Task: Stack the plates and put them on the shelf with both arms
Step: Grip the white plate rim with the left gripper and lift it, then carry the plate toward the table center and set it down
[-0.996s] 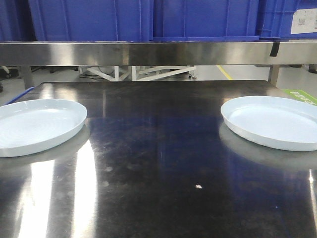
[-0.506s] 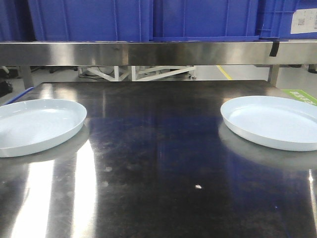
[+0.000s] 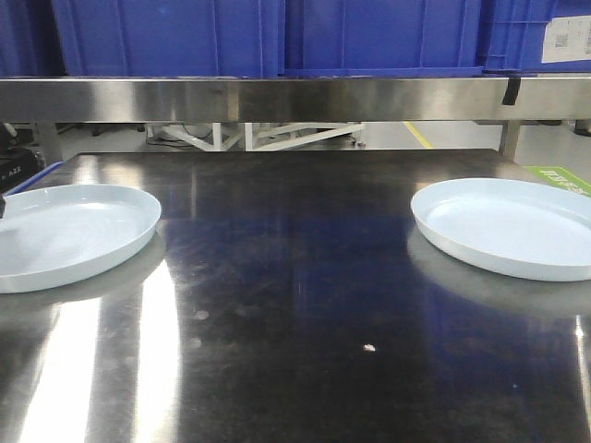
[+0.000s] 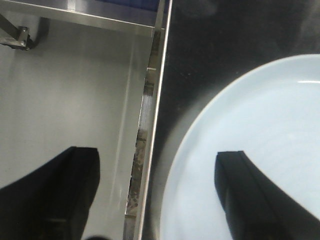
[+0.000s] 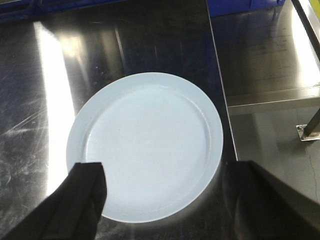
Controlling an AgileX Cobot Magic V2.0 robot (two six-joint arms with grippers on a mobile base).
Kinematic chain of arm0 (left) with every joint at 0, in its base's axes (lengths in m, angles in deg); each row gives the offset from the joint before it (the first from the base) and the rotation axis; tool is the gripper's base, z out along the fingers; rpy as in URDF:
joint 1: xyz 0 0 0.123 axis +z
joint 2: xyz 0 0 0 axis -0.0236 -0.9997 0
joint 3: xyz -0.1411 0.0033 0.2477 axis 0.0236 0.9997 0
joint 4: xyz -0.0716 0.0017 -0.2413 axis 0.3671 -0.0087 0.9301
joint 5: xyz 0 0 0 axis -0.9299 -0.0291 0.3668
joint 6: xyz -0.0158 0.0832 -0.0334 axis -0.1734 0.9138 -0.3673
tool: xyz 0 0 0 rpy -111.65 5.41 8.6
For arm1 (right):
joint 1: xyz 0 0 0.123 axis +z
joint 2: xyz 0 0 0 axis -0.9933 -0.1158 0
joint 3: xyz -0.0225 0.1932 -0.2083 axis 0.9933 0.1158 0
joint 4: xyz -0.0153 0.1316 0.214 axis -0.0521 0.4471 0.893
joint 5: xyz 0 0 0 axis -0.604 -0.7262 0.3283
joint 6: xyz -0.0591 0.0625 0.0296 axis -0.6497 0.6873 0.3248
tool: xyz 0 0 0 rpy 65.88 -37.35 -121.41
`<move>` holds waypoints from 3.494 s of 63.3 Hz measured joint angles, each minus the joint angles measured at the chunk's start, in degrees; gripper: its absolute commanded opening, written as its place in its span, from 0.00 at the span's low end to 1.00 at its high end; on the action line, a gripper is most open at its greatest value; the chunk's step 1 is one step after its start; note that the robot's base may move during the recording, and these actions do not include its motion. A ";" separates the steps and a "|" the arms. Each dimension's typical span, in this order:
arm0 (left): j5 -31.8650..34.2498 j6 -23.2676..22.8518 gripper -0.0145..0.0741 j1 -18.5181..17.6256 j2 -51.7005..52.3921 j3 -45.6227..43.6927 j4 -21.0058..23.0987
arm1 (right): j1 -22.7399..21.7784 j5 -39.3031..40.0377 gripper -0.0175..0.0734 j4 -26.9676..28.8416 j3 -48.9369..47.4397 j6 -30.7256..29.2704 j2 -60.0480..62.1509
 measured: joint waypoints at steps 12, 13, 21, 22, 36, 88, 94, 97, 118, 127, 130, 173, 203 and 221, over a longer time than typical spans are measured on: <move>0.73 0.00 0.76 0.00 -1.67 -0.60 0.09 | 0.00 0.00 0.84 0.00 0.00 0.00 0.00; 0.73 0.00 0.76 0.00 -1.85 -0.60 0.09 | 0.00 0.00 0.84 0.00 0.00 0.00 0.00; 0.73 0.00 0.76 0.00 -3.36 -1.37 0.09 | 0.00 0.00 0.84 0.00 0.00 0.00 0.00; 0.73 0.00 0.76 0.00 -3.46 -1.47 0.09 | 0.00 0.00 0.84 0.00 0.00 0.00 0.00; 0.77 0.00 0.65 0.00 -3.72 -1.72 0.21 | 0.00 0.00 0.84 0.00 0.00 0.00 0.00; -13.81 0.20 0.26 -2.32 1.52 -19.11 4.40 | 0.00 0.00 0.84 0.00 0.00 0.00 0.00; -14.19 0.20 0.26 -5.77 2.18 -19.67 5.87 | 0.00 0.00 0.84 0.00 0.00 0.00 0.00; -14.19 0.20 0.26 -7.95 2.18 -19.67 6.42 | 0.00 0.00 0.84 0.00 0.00 0.00 0.00; -10.58 0.20 0.26 -23.43 1.34 -19.67 7.32 | 0.00 0.00 0.84 0.00 0.00 0.00 0.00; -9.73 0.20 0.26 -25.63 -0.58 -19.67 7.44 | 0.00 0.00 0.84 0.00 0.00 0.00 0.00; -9.73 0.20 0.26 -25.76 -1.27 -19.67 7.44 | 0.00 0.00 0.84 0.00 0.00 0.00 0.00; -7.36 1.20 0.63 -25.83 -5.19 -19.67 6.25 | 0.00 0.00 0.84 0.00 0.00 0.00 0.00; -7.49 1.20 0.32 -25.83 -3.50 -20.75 6.25 | 0.00 0.00 0.84 0.00 0.00 0.00 0.00; -5.91 1.20 0.27 -25.12 5.49 -23.57 6.25 | 0.00 0.00 0.84 0.00 0.00 0.00 0.00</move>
